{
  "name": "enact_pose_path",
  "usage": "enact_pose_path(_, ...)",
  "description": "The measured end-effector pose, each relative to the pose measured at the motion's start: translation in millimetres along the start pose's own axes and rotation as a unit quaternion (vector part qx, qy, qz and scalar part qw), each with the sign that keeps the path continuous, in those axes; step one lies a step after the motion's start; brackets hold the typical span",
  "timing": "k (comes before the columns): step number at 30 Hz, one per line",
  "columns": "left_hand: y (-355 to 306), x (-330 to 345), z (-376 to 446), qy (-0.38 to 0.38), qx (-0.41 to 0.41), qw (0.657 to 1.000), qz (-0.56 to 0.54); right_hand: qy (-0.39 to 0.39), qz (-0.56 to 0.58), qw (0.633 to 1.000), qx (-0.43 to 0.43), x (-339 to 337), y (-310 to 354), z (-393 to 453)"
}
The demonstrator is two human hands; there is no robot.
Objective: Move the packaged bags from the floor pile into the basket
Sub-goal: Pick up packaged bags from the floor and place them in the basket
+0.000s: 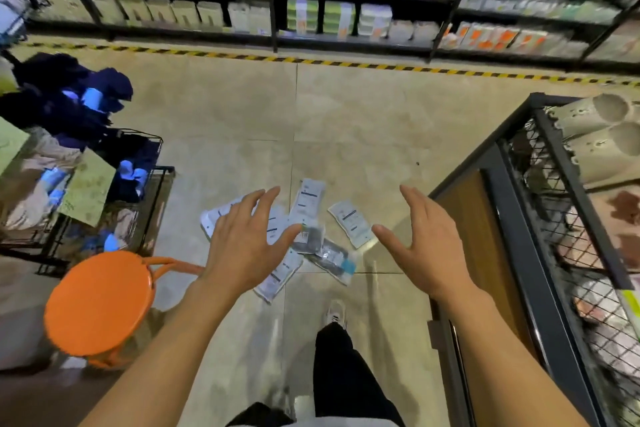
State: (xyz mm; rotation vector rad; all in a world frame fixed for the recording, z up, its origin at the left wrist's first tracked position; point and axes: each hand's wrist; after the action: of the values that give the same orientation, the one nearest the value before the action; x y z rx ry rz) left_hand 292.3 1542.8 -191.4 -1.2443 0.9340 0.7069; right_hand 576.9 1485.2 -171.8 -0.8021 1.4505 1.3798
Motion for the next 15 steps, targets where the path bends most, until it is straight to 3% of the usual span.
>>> enact_pose_path(9, -3, 87, 158, 0.005, 0.007, 1.000, 0.010, 0.025, -0.006, 1.000, -0.003, 66, -83, 158)
enact_pose_path(15, 65, 212, 207, 0.037, 0.005, 0.999, 0.019, 0.027, 0.013, 0.999, 0.038, 180, -143, 202)
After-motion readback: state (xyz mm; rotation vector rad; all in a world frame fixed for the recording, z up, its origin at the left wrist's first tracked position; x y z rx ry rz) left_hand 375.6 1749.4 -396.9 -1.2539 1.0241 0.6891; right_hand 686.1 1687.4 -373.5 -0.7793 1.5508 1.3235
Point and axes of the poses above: each hand's wrist, its own z-axis towards the middle knuckle, its own x-axis out of the palm, y = z × x, and after that the axes turned 6 degrees about -y, right-handed
